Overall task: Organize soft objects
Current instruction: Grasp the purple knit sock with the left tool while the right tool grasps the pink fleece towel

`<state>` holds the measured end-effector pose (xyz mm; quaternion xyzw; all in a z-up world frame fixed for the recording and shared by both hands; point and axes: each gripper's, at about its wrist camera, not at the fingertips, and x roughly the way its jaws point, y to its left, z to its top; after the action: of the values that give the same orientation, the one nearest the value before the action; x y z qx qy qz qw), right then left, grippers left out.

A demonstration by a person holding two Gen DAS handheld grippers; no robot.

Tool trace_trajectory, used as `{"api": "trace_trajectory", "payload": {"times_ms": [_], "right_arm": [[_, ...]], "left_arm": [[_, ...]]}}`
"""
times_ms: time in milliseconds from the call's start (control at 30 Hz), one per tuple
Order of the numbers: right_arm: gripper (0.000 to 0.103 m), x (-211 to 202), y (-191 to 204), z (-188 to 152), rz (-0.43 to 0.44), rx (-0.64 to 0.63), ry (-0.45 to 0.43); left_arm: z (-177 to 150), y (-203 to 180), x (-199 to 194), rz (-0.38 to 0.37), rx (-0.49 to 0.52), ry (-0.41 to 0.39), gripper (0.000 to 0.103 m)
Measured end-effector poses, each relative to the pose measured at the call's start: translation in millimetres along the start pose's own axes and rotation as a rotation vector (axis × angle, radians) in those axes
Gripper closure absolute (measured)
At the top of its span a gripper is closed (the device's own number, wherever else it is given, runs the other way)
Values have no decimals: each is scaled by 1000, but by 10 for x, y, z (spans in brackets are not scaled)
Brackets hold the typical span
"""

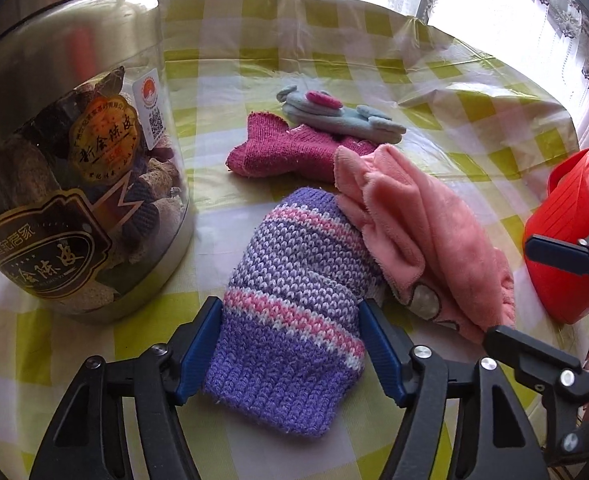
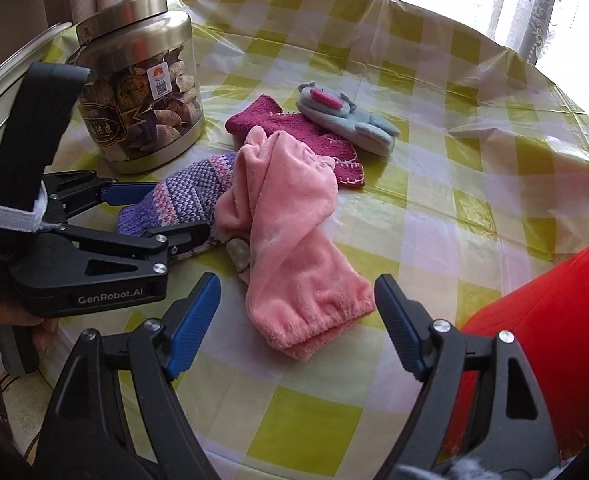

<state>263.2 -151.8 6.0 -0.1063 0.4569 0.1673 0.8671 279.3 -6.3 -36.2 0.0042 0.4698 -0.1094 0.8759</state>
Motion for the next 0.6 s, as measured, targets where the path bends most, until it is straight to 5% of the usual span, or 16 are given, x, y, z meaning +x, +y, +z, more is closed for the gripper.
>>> {"api": "trace_trajectory", "payload": {"times_ms": [167,433,600], "right_arm": [[21,176,28,29,-8,-9,15],[22,386,-34,18,3,46,25],[48,366,48,-2,13,35,0]], "left_arm": [[-47,-31,-55,-25,-5,-17,60],[-136,7,-130,-4,-39,-45,66],[-179,27,-158,3,-74,-58,66]]}}
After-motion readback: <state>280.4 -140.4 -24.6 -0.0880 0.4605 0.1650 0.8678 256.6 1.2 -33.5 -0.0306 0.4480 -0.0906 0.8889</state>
